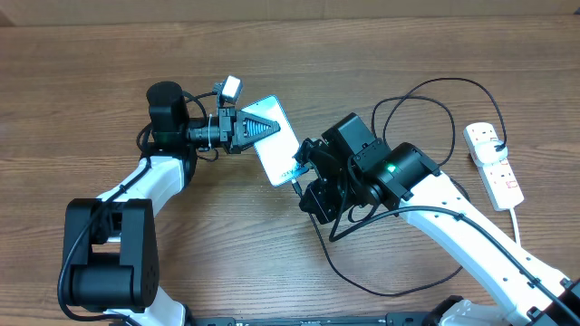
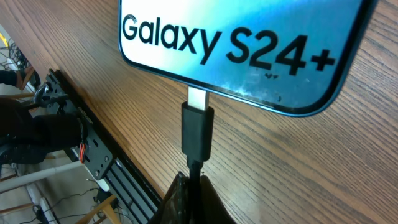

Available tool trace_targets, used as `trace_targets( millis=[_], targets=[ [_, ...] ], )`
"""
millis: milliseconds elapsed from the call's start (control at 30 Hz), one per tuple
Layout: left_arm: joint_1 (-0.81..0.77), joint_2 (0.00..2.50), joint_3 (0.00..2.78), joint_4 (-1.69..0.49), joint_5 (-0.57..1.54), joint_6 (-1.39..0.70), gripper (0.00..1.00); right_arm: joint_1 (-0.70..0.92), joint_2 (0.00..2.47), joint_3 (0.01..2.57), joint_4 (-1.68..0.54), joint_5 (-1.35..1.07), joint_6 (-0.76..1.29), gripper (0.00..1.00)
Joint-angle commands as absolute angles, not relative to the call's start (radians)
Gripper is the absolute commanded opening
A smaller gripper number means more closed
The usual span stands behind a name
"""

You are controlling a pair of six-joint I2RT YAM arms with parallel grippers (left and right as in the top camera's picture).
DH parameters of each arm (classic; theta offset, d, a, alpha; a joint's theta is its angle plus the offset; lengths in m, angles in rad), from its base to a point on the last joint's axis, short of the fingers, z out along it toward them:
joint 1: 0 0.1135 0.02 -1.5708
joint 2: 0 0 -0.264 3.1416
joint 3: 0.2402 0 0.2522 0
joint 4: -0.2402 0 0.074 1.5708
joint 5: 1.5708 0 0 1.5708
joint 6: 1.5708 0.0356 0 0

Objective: Plug charger to phone and switch on socket

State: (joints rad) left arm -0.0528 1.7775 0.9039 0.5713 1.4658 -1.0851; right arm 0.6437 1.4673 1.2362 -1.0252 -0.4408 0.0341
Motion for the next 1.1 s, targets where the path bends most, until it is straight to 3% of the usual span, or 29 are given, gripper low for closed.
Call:
trace_targets(
  millis=[0,1067],
  targets=[
    [-0.059,1.779,0.925,0.576,1.487,-1.101,0.04,0.647,1.461,1.265,-1.024,-0.449,0.038,0.04],
    [-0.06,1.779,0.925,0.576,1.542,-1.077,0.04,0.647,1.461,1.265,-0.952,-0.449,0.038,0.04]
  ],
)
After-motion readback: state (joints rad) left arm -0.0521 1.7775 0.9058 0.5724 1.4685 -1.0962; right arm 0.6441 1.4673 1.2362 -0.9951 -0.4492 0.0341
